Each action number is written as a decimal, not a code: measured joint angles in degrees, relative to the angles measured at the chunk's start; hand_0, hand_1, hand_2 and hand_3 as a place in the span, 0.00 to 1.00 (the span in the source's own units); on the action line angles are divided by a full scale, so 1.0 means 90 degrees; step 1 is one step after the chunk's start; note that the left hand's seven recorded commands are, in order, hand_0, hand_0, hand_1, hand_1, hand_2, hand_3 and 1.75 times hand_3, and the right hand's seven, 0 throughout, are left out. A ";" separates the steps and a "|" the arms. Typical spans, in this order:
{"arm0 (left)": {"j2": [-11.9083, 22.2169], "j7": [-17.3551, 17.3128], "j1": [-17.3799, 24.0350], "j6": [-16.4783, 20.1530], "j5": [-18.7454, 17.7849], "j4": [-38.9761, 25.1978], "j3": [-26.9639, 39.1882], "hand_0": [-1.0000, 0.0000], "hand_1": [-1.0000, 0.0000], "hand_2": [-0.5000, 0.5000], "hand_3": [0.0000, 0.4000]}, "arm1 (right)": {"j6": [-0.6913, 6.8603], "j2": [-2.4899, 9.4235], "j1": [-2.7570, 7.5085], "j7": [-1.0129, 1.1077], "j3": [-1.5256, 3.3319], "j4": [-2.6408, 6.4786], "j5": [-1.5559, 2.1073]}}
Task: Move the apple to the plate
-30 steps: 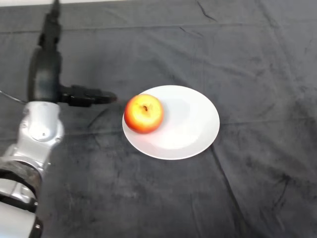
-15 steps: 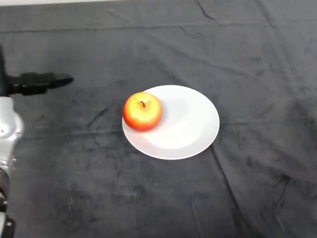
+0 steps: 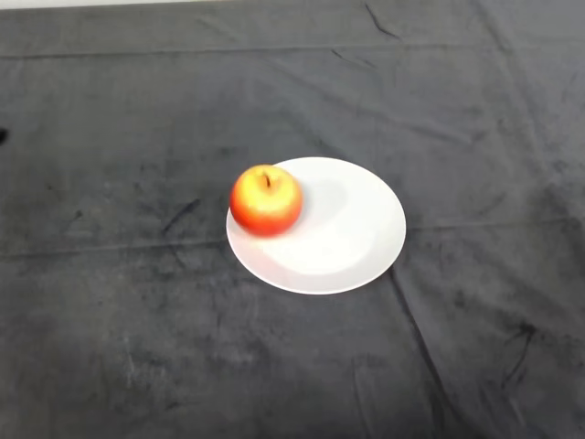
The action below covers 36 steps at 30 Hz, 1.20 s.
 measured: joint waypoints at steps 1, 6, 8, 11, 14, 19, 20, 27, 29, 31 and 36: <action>0.0066 0.0006 0.0085 0.0000 -0.0046 -0.0118 0.0065 1.00 1.00 0.50 0.00 | 0.0001 -0.0001 0.0001 0.0000 0.0000 0.0005 0.0000; 0.0383 0.0093 0.0233 0.0000 -0.0191 -0.0227 0.0434 1.00 1.00 0.50 0.00 | 0.0000 0.0000 0.0001 0.0000 0.0000 0.0018 0.0000; 0.0545 0.0138 0.0398 0.0000 -0.0256 -0.0383 0.0619 1.00 1.00 0.50 0.00 | 0.0000 -0.0001 0.0002 0.0000 0.0000 0.0024 0.0000; 0.0706 0.0183 0.0479 0.0000 -0.0380 -0.0396 0.0882 1.00 1.00 0.50 0.00 | 0.0000 0.0000 0.0002 0.0000 0.0000 0.0030 0.0000; 0.0826 0.0229 0.0684 0.0000 -0.0503 -0.0484 0.1152 1.00 1.00 0.50 0.00 | 0.0000 -0.0001 0.0002 0.0000 0.0000 0.0036 -0.0001; 0.1022 0.0229 0.1120 -0.0002 -0.0702 -0.0615 0.1621 1.00 1.00 0.50 0.00 | -0.0009 0.0003 0.0002 0.0000 0.0001 0.0038 -0.0001; 0.1055 0.0229 0.1172 -0.0002 -0.0746 -0.0615 0.1728 1.00 1.00 0.50 0.00 | -0.0008 0.0001 0.0002 0.0000 0.0001 0.0040 -0.0001; 0.1259 0.0368 0.1423 -0.0105 -0.0922 -0.0615 0.2304 1.00 1.00 0.50 0.00 | -0.0010 0.0003 0.0002 0.0000 0.0001 0.0041 -0.0001; 0.1311 0.0421 0.1472 -0.0151 -0.0946 -0.0615 0.2335 1.00 1.00 0.50 0.00 | -0.0011 0.0003 0.0002 0.0000 0.0001 0.0041 -0.0001; 0.1329 0.0474 0.1520 -0.0178 -0.0945 -0.0614 0.2426 1.00 1.00 0.50 0.00 | -0.0010 0.0003 0.0002 0.0000 0.0001 0.0041 -0.0001; 0.1330 0.0600 0.1523 -0.0179 -0.0945 -0.0612 0.2536 1.00 1.00 0.50 0.00 | -0.0010 0.0002 0.0002 0.0000 0.0001 0.0041 -0.0001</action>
